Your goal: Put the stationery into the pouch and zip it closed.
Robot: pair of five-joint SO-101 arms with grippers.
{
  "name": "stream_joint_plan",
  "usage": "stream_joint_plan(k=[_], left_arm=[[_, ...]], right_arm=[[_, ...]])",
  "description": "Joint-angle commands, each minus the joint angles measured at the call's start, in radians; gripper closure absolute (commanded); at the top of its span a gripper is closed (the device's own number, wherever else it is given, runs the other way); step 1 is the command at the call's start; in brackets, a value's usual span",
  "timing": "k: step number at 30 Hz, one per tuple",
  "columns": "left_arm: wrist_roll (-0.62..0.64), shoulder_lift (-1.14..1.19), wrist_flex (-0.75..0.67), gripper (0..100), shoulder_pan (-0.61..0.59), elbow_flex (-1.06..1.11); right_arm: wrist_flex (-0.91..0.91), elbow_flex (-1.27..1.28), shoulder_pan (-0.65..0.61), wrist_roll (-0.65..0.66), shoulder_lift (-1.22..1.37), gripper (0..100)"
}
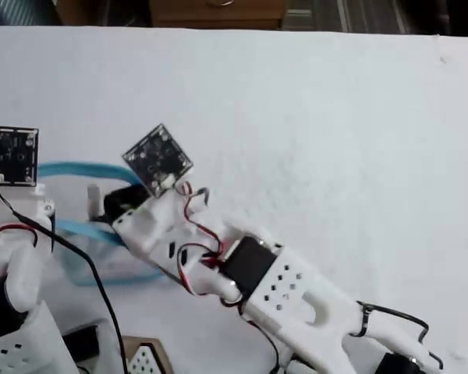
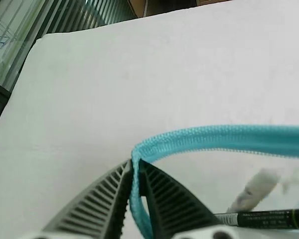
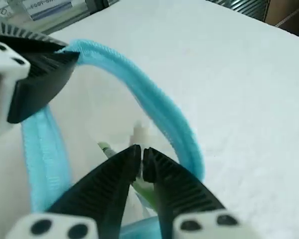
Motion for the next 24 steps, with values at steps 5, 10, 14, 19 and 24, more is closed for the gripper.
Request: stream_joint_plan(k=[5,10,14,19,24], left_arm=[[0.005,0.042,0.026,98,-0.013,0.204],[0.005,0.042,0.025,98,-0.013,0.204],[0.005,0.041,0.026,98,-0.013,0.204],[0.005,0.039,0.026,98,-0.010,0.204],[0.005,0.039,0.026,98,-0.010,0.221]], right_arm=[[0.168,-0.442,0.002,0.008,-0.081,98.1],[0.306,-0.669,0.091,0.011,-0.081,98.1],[0.559,-0.664,0.124,0.078,-0.079,98.1],[0.774,-0.588,0.041,0.181,-0.081,94.8],[0.788,-0.404,-0.116,0.181,-0.090,67.6]])
